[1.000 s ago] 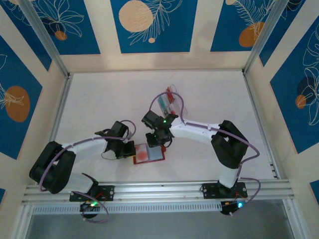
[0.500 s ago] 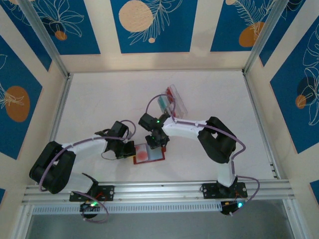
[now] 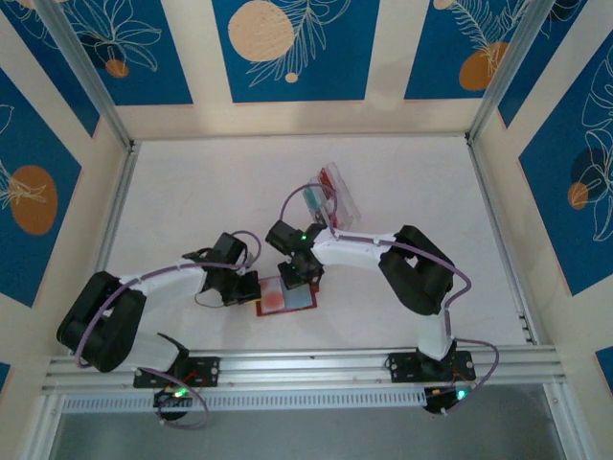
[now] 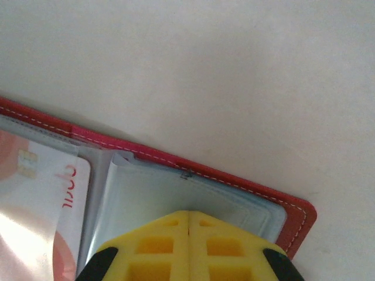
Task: Put the credit cards into the card holder
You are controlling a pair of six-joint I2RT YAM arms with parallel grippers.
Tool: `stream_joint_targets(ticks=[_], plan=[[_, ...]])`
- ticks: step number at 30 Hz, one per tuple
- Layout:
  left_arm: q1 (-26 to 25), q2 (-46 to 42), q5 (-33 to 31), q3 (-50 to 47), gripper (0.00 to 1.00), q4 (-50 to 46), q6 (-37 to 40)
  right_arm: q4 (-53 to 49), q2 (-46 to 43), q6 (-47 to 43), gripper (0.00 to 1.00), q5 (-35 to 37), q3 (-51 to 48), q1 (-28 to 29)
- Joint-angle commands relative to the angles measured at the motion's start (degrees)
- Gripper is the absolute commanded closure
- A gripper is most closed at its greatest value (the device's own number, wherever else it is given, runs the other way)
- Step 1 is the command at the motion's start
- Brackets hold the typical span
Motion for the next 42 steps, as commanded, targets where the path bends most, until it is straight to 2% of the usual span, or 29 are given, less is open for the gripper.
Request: stream_joint_targets(ticks=[1,10,13,16,30,42], plan=[[-1.5,6.2,-2.4,-4.3,1.0,2.7,-0.1,-1.8,-0.6,-0.1,1.0,-2.7,-0.3,0.6],[-1.9,6.5,-2.2,-4.6,1.0,3.5,-0.5,-3.7,-3.6,-2.0,1.0,-3.1,2.6,0.7],[-1.8,6.3,-2.2,-4.8,1.0,3.5,-0.6,-5.4,-2.8,-2.6,0.81,-1.5,4.0,0.6],[-1.9,6.2,-2.1,-5.1,1.0,3.8,-0.8,-6.7,-2.2,-2.9,0.74,0.2,4.9,0.3],[-1.8,6.1,-1.8,-5.4,1.0,4.2,-1.2,-7.7,2.9,-4.2,0.73,1.9,5.0,-0.5],[-1.8,6.3,-1.6,-5.4,1.0,4.5,-1.3,-7.1,4.2,-2.0,0.64,3.1,1.3,-0.5]])
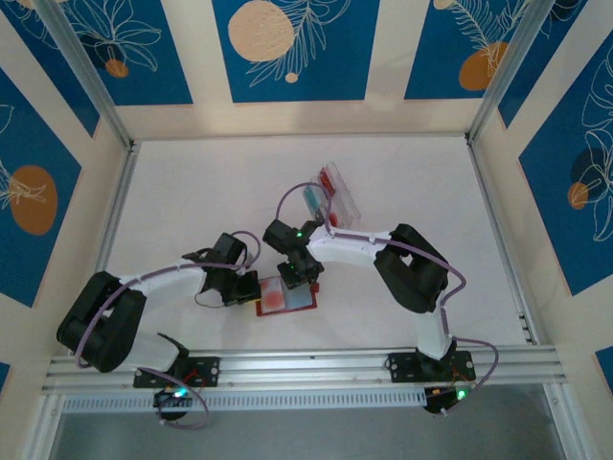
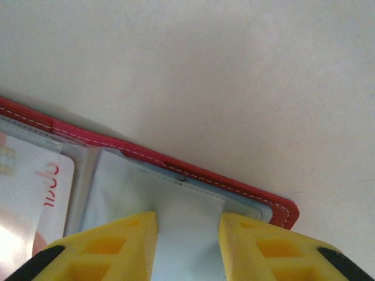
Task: Put the credit cards into the card holder
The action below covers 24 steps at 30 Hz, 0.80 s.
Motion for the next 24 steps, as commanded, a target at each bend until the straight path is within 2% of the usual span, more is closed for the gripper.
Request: stream_joint_targets(ticks=[1,5,11,18,24], plan=[[-1.9,6.3,-1.9,-4.7,1.0,3.9,-0.4,-2.3,2.4,1.4,0.63,1.3,-2.2,-0.2],[-1.9,6.2,-1.9,-4.6,1.0,3.9,-0.5,-2.5,3.2,2.2,0.6,0.6,-2.8,-0.1],[-1.9,6.4,-1.9,-4.3,1.0,4.1,-0.4,-2.5,5.8,3.7,0.63,-3.8,-3.0,1.8],[-1.9,6.9,-1.8,-4.3,1.0,4.1,-0.3,-0.4,7.3,4.7,0.79,-8.6,-3.8,2.7],[-1.9,6.9,-1.9,-4.4,1.0,4.2,-0.1,-1.3,5.1,3.8,0.93,-7.4,-2.7,2.3]])
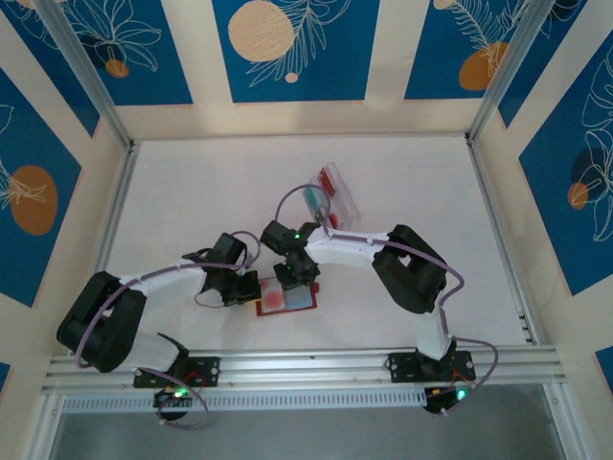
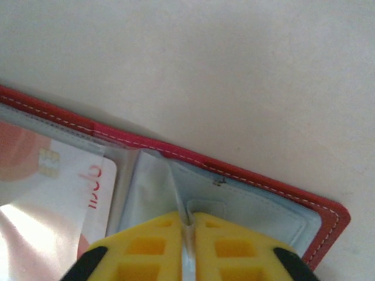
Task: Put the credit cards into the card holder
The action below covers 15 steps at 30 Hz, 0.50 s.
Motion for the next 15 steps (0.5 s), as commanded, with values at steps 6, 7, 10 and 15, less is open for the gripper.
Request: stream_joint_targets(ticks=[6,7,10,15], plan=[[-2.0,7.1,-1.8,-5.0,1.0,5.0,-0.2,-6.8,1.5,-0.8,1.0,-0.3,2.4,1.1],[-2.2,7.0,-1.8,-5.0,1.0,5.0,-0.2,-7.6,1.4,-0.8,1.0,-0.1,3.6,1.1],[-2.7,6.9,-1.9,-4.9,1.0,5.2,-0.4,-9.1,1.9,-1.2,1.0,-1.3,6.8,1.6],[-3.8,7.3,-2.0,-4.8,1.0,5.8,-1.1,-10.4,4.3,-0.6,1.0,-5.6,11.6,2.3]])
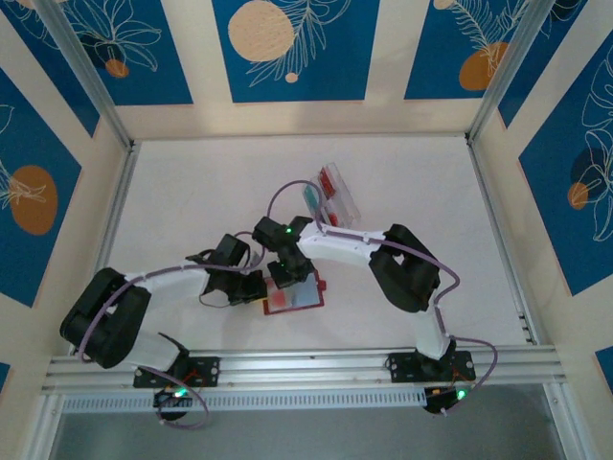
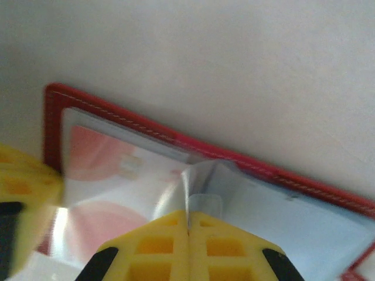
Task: Put the credit cards into the card holder
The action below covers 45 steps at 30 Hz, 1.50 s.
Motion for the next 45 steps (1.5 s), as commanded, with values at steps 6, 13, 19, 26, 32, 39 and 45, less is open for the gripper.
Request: stream_joint_targets(ticks=[6,13,19,26,32,39,45], plan=[[-2.9,5.6,-4.4,-4.5,1.0,0.0,-1.6,-3.3,4.0,1.7,0.79,-7.3,5.9,1.1],[-2.9,4.7,-4.4,-4.6,1.0,-0.3,-1.9,-2.3,1.4,2.7,0.67,-9.1,5.9,0.4],[-2.7,4.1,-2.6,-5.5,1.0,1.2,-4.1,5.0,-5.8,4.4,0.62,-16.4,2.7,-1.6],[-1.4,1.9,1.7,-6.8,1.0,5.2,-7.7,5.8,-9.3,4.1,0.61,-18.1,1.9,-3.3],[-0.7,1.8,1.4,-6.3,1.0,3.7,-6.2,-5.8,-9.6,3.1,0.77,-7.3,1.6,-4.2],[-0.6,2.4,0.5,-6.3,1.0,3.3,-5.3,-0.7,-17.7,8.5,0.68,-11.7,-13.0,-4.8],[-0.7,3.7,0.4,-6.2,1.0,3.5,-4.7,0.3,-17.3,9.5,0.66,-11.4,-16.4,-4.0]])
